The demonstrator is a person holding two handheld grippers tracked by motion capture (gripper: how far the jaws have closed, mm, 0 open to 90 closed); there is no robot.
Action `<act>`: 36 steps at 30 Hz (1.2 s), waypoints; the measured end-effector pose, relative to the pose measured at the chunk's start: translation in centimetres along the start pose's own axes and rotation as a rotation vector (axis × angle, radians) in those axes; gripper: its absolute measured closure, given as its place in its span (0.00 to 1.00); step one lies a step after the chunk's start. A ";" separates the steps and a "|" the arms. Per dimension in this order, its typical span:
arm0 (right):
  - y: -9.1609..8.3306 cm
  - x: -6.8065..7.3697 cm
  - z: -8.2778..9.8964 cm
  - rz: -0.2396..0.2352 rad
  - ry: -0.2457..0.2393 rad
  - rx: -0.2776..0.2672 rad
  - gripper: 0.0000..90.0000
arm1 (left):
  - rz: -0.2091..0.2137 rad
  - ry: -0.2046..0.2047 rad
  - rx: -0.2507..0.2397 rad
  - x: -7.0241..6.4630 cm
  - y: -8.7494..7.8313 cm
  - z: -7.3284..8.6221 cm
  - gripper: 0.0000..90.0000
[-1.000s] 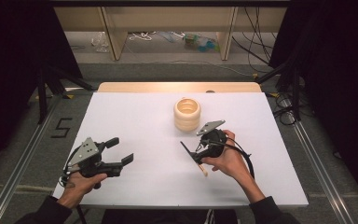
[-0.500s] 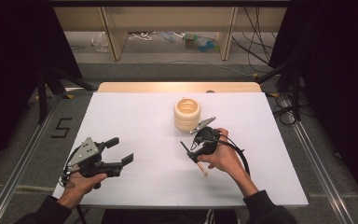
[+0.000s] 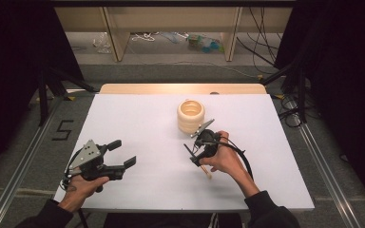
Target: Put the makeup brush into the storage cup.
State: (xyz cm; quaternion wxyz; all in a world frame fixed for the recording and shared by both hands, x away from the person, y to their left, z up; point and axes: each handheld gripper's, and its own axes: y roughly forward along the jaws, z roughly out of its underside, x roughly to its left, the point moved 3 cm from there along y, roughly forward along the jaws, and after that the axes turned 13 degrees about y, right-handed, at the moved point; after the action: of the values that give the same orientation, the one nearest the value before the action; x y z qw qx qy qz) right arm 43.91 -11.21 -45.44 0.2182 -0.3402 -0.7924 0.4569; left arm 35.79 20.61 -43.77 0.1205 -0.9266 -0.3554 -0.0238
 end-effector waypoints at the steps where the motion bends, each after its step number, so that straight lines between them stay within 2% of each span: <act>1: 0.2 0.0 0.0 -0.001 0.006 0.015 0.24 | -0.001 -0.001 0.000 0.0 0.0 0.0 0.17; 24: 1.9 0.1 0.0 0.009 -0.004 0.135 0.29 | 0.000 0.000 -0.001 0.0 0.0 0.0 0.17; 36: 2.3 0.3 -0.4 0.020 -0.022 0.170 0.33 | 0.000 0.000 -0.001 0.0 0.0 0.0 0.17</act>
State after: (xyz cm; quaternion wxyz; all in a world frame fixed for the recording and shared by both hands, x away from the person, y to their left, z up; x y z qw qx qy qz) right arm 44.75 -9.94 -47.29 0.2333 -0.3232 -0.7497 0.5283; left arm 35.78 20.61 -43.75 0.1198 -0.9268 -0.3552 -0.0239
